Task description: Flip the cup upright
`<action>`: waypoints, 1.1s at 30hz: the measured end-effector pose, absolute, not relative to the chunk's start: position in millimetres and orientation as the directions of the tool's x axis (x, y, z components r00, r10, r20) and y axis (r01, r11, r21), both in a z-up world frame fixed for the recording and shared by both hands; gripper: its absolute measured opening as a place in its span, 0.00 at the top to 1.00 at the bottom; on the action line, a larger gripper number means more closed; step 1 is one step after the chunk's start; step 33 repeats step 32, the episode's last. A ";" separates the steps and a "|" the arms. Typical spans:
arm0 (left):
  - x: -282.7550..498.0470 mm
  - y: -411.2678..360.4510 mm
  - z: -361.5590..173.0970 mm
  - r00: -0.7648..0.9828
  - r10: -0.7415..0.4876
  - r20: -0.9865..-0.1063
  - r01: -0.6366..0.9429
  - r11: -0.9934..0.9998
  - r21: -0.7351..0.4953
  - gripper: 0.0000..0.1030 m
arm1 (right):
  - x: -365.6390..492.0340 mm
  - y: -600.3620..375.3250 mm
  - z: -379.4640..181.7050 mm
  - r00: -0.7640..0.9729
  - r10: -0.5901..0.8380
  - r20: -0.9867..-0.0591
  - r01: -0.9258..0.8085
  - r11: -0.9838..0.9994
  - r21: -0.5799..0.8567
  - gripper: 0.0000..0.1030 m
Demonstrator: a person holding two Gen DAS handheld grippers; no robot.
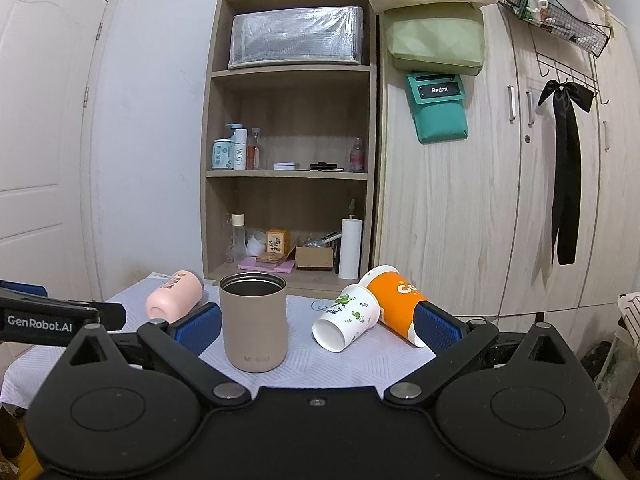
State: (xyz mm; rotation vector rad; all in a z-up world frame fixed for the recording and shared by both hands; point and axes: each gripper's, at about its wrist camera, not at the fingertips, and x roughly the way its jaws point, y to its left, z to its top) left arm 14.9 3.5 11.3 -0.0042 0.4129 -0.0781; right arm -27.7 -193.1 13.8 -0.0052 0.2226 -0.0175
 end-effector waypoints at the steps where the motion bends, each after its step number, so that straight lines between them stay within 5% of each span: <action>1: 14.5 2.9 11.3 0.913 -0.075 -0.401 0.075 0.997 -0.016 0.00 | -27.3 -193.4 13.7 0.975 -0.019 -0.222 0.018 1.000 -0.007 0.00; 33: 8.8 0.1 12.0 0.917 -0.094 -0.388 0.110 0.994 0.018 0.00 | -25.5 -194.9 9.1 0.969 -0.039 -0.244 0.039 0.999 -0.003 0.00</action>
